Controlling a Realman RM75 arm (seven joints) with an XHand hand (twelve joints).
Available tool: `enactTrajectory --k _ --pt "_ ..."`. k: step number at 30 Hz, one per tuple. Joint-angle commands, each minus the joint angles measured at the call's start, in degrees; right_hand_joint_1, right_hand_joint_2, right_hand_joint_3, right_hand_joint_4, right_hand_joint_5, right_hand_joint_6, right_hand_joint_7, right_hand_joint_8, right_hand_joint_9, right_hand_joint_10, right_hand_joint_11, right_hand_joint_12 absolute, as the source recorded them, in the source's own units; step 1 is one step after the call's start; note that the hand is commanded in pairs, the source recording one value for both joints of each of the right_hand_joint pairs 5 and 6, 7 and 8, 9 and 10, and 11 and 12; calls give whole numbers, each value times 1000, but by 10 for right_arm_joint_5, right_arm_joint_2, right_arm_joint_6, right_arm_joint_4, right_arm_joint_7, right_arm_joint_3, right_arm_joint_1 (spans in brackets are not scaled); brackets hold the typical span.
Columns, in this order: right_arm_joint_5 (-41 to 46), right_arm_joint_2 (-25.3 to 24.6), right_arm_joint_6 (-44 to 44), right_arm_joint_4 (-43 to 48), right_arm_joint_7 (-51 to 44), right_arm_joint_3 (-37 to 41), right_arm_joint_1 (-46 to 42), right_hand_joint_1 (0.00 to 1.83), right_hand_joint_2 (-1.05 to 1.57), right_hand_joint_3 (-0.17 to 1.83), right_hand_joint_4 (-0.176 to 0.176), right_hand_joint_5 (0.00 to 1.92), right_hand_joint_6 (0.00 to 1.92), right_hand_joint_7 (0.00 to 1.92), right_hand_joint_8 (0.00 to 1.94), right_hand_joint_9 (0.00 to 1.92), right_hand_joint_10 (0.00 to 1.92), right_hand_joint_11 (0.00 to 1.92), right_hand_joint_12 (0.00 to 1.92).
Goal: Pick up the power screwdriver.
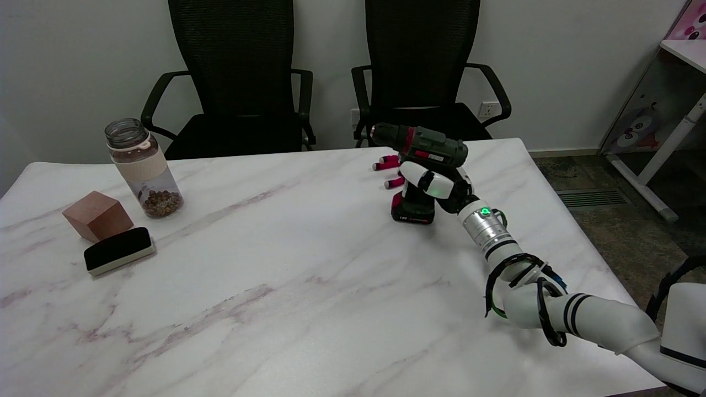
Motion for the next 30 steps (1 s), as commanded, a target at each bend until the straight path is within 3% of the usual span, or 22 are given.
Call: enactTrajectory --k 1,3,5,10,11,12,17,25,26,27,30 --pt "-1 -1 -1 -3 3 -2 8 876 450 936 -32 1219 1219 1219 1219 1444 1444 1520 1520" --pt "-1 1 2 -8 3 -2 9 869 460 929 -40 1259 1259 1259 1259 1465 1465 1532 1532" --pt "-1 1 2 -10 3 -2 11 877 468 925 -82 1299 1299 1299 1299 1481 1481 1544 1544" --pt "-17 3 2 -21 3 3 17 864 472 921 -83 1361 1361 1361 1361 1539 1539 1582 1582" --pt "-18 5 2 -26 3 2 18 862 474 920 -73 1376 1376 1376 1376 1554 1554 1584 1584" --pt "-18 6 2 -28 3 2 19 854 477 918 -28 1400 1400 1400 1400 1568 1568 1589 1589" --pt "-32 12 6 -59 3 5 25 839 535 876 8 1613 1613 1613 1613 1649 1649 1677 1677" --pt "-56 30 10 -127 3 5 32 826 609 854 22 1668 1668 1668 1668 1720 1720 1767 1767" --pt "-59 31 10 -133 3 5 33 826 619 855 67 1669 1669 1669 1669 1726 1726 1775 1775" --pt "-61 31 10 -136 3 5 33 829 621 857 159 1668 1668 1668 1668 1728 1728 1777 1777" --pt "-70 31 10 -146 3 5 39 829 621 866 169 1661 1661 1661 1661 1738 1738 1786 1786"
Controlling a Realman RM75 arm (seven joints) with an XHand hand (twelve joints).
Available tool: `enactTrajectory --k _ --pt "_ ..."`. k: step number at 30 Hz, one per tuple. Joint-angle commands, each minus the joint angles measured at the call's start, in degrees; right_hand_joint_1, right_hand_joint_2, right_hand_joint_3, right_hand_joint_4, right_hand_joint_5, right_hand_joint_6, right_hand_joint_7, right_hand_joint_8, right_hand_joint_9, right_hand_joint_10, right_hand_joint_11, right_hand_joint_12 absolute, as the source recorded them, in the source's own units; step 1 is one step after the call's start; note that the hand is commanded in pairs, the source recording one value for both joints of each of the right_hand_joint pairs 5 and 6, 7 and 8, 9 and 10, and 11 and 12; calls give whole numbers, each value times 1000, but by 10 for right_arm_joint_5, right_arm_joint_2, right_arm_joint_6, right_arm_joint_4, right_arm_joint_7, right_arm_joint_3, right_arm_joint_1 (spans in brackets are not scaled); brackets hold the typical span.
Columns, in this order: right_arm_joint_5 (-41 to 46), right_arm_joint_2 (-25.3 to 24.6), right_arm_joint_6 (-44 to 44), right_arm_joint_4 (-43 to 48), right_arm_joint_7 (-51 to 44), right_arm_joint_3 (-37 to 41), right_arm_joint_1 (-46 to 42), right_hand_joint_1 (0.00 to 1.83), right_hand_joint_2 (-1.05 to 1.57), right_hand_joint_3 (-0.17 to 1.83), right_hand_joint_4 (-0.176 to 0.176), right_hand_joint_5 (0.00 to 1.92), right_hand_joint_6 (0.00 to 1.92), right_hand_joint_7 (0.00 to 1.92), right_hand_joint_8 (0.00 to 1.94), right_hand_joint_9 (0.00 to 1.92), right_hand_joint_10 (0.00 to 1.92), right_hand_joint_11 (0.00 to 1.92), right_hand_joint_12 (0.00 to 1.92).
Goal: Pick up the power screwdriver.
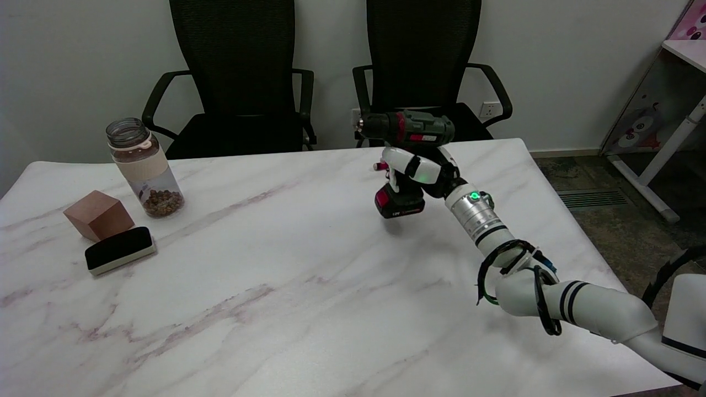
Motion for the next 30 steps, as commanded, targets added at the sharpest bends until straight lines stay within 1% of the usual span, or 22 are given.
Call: enactTrajectory --k 1,11,21,30 --pt "-43 18 8 -88 0 3 22 829 621 866 172 1662 1662 1662 1662 1741 1741 1787 1787" --pt "-77 18 4 -117 0 5 52 830 635 863 176 1622 1622 1622 1622 1742 1742 1796 1796" --pt "-86 12 -6 -123 0 0 87 843 674 822 176 1542 1542 1542 1542 1732 1732 1807 1807" --pt "-86 11 -11 -123 0 0 98 846 672 822 176 1513 1513 1513 1513 1727 1727 1811 1811"
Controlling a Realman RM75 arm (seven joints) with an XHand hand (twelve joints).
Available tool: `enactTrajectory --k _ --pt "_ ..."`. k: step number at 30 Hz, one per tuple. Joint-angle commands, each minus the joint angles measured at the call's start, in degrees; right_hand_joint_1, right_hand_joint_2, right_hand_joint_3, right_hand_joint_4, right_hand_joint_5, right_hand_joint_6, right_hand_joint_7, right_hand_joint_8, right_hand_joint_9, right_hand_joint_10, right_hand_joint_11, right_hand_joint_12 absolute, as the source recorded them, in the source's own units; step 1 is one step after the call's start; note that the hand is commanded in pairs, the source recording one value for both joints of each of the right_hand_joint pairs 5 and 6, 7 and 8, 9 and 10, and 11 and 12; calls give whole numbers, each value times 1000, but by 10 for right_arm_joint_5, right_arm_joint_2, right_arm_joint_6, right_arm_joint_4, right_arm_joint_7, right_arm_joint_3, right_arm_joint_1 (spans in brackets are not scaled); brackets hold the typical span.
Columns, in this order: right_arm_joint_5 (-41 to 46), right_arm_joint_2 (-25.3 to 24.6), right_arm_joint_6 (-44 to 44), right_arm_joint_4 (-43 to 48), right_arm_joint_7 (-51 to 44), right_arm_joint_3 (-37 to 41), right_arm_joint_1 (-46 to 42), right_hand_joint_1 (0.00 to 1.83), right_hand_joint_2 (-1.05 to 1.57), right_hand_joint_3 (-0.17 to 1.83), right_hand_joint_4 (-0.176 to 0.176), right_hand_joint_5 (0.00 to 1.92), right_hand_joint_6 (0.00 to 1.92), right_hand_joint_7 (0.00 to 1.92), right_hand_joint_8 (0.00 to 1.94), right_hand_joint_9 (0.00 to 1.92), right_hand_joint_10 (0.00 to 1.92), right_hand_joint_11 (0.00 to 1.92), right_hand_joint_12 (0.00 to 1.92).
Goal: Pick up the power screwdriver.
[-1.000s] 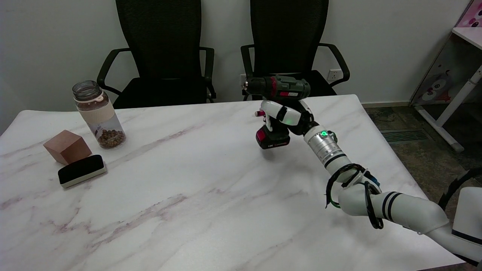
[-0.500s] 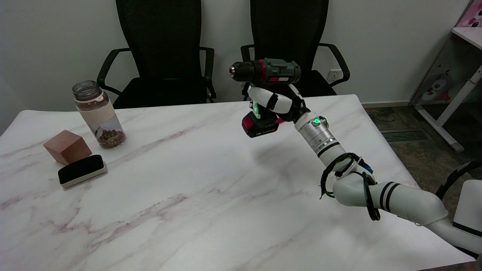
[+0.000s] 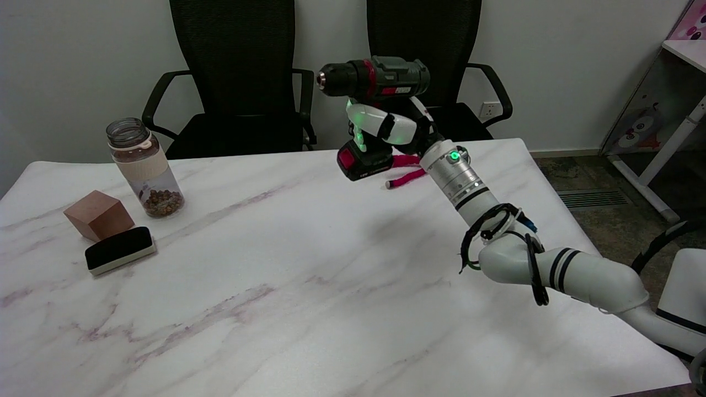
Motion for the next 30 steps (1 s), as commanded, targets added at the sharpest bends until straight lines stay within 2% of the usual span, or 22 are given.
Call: enactTrajectory --k 1,16,20,25,30 --pt "-14 -3 -15 -16 0 -2 33 847 671 823 176 1507 1507 1507 1507 1726 1726 1808 1808" --pt "-14 -3 -23 -15 0 -2 37 953 483 851 176 1337 1337 1337 1337 1677 1677 1788 1788" --pt "-14 -3 -24 -15 0 -2 37 956 278 871 176 1321 1321 1321 1321 1676 1676 1810 1810" --pt "-14 -3 -31 -16 0 -2 36 969 295 836 176 1310 1310 1310 1310 1672 1672 1815 1815" --pt "-14 -3 -31 -17 0 -3 36 1020 432 799 176 1288 1288 1288 1288 1660 1660 1801 1801"
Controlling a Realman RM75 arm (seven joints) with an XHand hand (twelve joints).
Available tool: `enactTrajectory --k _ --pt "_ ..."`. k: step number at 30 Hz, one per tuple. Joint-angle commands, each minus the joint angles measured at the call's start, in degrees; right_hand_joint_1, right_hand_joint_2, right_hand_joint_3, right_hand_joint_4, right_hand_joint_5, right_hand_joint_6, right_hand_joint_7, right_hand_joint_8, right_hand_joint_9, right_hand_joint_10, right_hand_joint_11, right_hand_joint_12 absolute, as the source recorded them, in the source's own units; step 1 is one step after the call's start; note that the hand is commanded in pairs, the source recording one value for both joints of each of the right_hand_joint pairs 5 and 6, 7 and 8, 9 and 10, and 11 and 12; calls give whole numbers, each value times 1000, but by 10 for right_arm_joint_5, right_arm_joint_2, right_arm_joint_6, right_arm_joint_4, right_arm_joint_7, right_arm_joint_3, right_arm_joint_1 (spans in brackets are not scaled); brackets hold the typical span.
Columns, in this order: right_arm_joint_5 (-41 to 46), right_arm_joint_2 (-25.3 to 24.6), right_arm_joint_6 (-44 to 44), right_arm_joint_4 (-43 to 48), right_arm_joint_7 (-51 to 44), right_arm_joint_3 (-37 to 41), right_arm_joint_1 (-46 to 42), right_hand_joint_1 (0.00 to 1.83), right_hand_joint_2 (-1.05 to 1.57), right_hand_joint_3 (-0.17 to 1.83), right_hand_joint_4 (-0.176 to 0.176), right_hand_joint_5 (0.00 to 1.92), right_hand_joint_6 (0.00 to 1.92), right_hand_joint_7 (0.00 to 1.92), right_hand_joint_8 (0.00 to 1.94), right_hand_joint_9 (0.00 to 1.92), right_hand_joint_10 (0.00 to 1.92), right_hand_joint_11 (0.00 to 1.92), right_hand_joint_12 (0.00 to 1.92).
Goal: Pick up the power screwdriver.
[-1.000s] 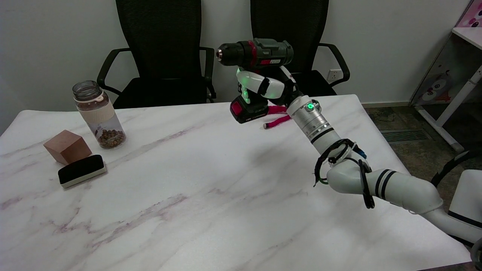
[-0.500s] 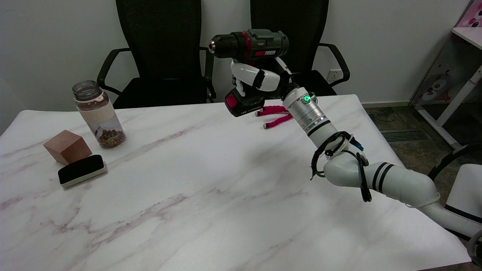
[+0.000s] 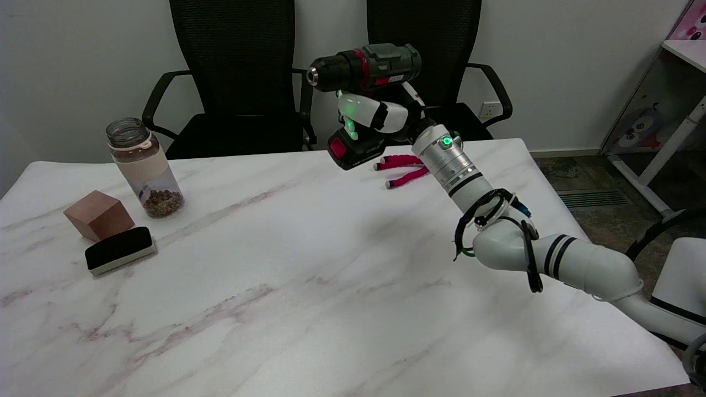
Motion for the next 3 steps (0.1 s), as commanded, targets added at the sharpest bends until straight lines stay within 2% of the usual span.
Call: enactTrajectory --k 1,3 --pt "-1 -1 -9 -3 0 -1 3 1022 444 800 176 1288 1288 1288 1288 1662 1662 1802 1802" --pt "-1 -1 -9 -4 0 -2 3 1023 461 798 176 1288 1288 1288 1288 1664 1664 1803 1803"
